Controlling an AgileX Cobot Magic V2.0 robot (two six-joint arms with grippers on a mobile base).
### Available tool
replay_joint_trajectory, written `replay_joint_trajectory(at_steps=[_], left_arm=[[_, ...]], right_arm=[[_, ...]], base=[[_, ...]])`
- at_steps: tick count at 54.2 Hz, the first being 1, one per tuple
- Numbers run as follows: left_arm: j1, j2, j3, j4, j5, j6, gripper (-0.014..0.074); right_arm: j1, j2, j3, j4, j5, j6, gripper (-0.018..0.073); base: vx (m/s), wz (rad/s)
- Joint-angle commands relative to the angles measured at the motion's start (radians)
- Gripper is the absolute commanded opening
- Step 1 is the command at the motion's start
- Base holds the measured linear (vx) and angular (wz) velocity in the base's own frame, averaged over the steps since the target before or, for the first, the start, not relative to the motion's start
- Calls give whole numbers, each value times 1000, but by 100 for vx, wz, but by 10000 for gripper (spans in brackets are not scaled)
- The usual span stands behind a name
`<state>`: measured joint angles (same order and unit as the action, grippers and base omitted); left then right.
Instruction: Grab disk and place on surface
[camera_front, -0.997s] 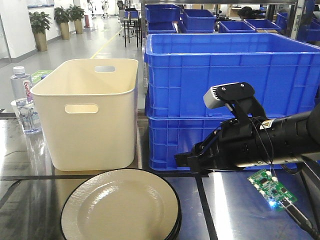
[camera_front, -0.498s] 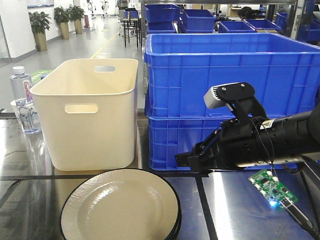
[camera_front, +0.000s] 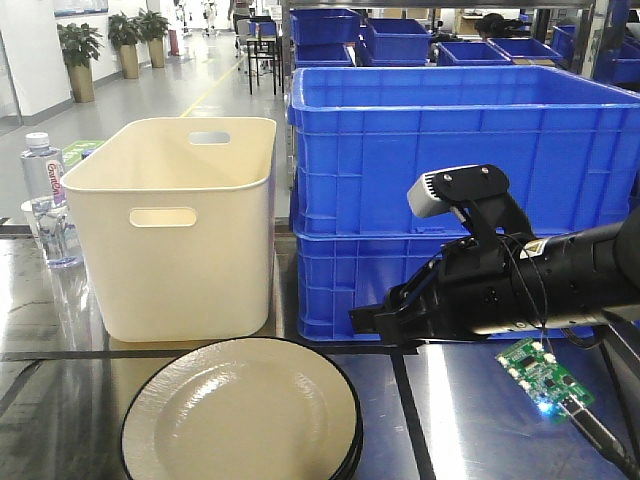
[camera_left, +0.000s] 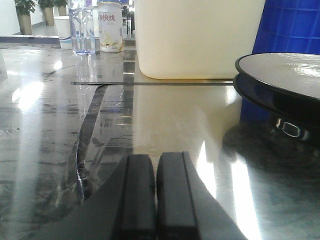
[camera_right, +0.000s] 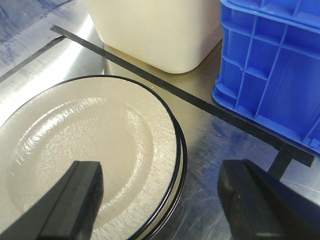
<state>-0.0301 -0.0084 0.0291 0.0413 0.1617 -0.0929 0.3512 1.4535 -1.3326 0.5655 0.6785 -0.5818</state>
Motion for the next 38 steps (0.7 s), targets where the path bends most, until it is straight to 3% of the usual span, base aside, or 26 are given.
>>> replay_joint_trajectory(at_steps=[1,9,17,26,38], left_arm=[[-1,14,-26,6,-82,-10,173],[-1,14,-26,6,-82,-10,173],[-1,14,-26,6,-82,-10,173],[-1,14,-26,6,-82,-10,173],[-1,14,-26,6,-82,-10,173]], right_arm=[[-4,-37,-37,26,-56,-2,544],[-4,-40,-37,19,-82,-2,537],[-4,-32,-37,10,-23,-1,484],[-1,-92,28,-53,-23,88,316],[-4,-381,383,-209,-291,270,23]], base=[[0,0],[0,0],[0,0],[0,0],[0,0]])
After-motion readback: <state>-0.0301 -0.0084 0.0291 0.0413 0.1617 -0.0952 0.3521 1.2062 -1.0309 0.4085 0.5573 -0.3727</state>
